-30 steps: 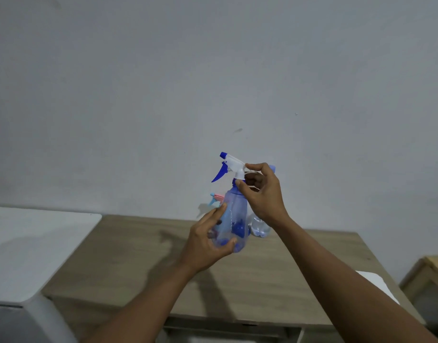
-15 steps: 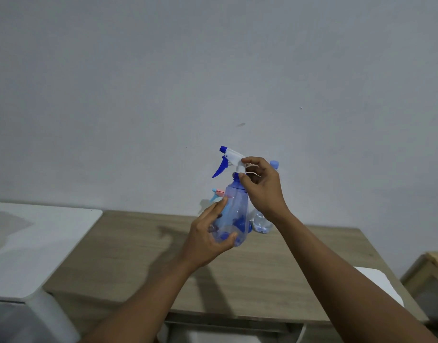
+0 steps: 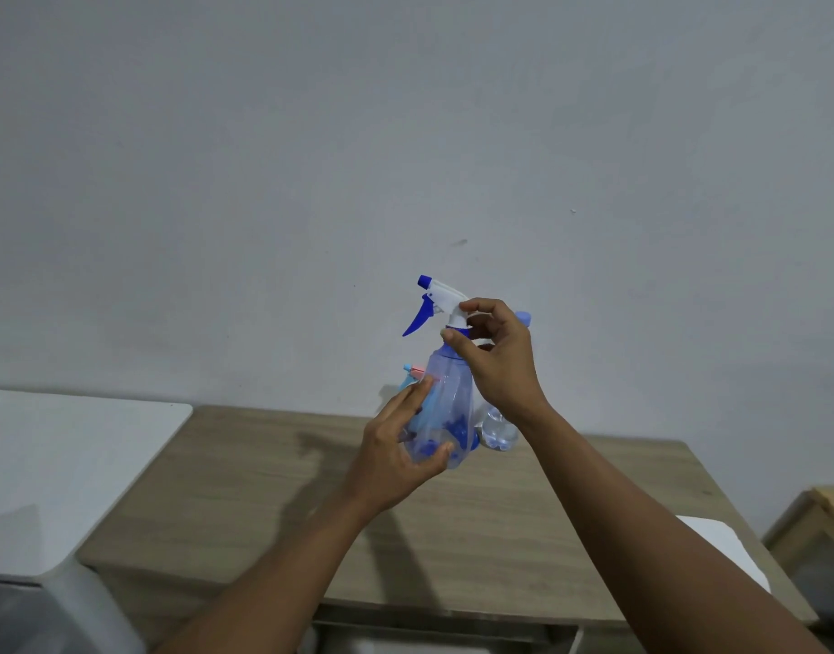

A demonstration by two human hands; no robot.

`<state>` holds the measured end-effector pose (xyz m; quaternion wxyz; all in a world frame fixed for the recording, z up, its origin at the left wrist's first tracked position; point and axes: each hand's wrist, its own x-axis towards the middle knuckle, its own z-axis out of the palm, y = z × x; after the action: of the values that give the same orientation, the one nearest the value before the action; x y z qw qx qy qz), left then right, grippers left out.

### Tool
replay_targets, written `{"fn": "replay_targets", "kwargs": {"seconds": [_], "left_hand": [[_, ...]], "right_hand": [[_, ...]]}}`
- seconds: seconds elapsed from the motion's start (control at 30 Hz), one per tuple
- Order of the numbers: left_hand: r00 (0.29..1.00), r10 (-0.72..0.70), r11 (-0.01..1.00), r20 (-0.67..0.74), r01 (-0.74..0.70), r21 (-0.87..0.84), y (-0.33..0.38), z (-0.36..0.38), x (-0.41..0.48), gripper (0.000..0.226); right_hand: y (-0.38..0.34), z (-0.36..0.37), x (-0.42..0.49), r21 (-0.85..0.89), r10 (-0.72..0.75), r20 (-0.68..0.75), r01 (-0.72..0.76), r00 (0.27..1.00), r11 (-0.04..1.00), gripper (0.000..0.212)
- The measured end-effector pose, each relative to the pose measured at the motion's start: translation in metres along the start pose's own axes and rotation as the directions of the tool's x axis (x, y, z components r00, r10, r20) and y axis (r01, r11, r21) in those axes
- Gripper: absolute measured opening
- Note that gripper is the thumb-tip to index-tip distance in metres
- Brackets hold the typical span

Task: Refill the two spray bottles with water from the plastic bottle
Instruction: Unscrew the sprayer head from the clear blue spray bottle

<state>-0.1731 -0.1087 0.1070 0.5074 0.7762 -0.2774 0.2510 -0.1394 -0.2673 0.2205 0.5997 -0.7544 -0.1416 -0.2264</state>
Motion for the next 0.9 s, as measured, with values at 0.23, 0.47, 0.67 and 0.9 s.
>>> {"fn": "replay_targets", "kwargs": {"seconds": [0.23,0.47,0.67,0.9], "left_hand": [[1.000,0.003,1.000,-0.018,-0.003,-0.014,0.0015,-0.0004,0.0008,0.079],[1.000,0.009,1.000,-0.011,-0.009,-0.011,0.0025,0.0019,0.0017,0.080],[1.000,0.004,1.000,-0.001,-0.004,0.006,0.0029,0.0023,0.0023,0.082],[1.000,-0.020,1.000,0.001,0.020,0.009,0.0016,0.0032,0.0021,0.084]], "right_hand": [[0.0000,-0.0019,0.0004,0.011,0.000,0.007,0.000,1.000,1.000,0.031],[0.0003,-0.0035,0.0007,0.038,0.009,0.007,-0.009,1.000,0.999,0.031],[-0.0023,-0.0018,0.0012,-0.004,-0.006,-0.001,0.006,1.000,1.000,0.034],[-0.0032,-0.0027,0.0016,-0.021,-0.007,-0.002,0.006,1.000,1.000,0.035]]}}
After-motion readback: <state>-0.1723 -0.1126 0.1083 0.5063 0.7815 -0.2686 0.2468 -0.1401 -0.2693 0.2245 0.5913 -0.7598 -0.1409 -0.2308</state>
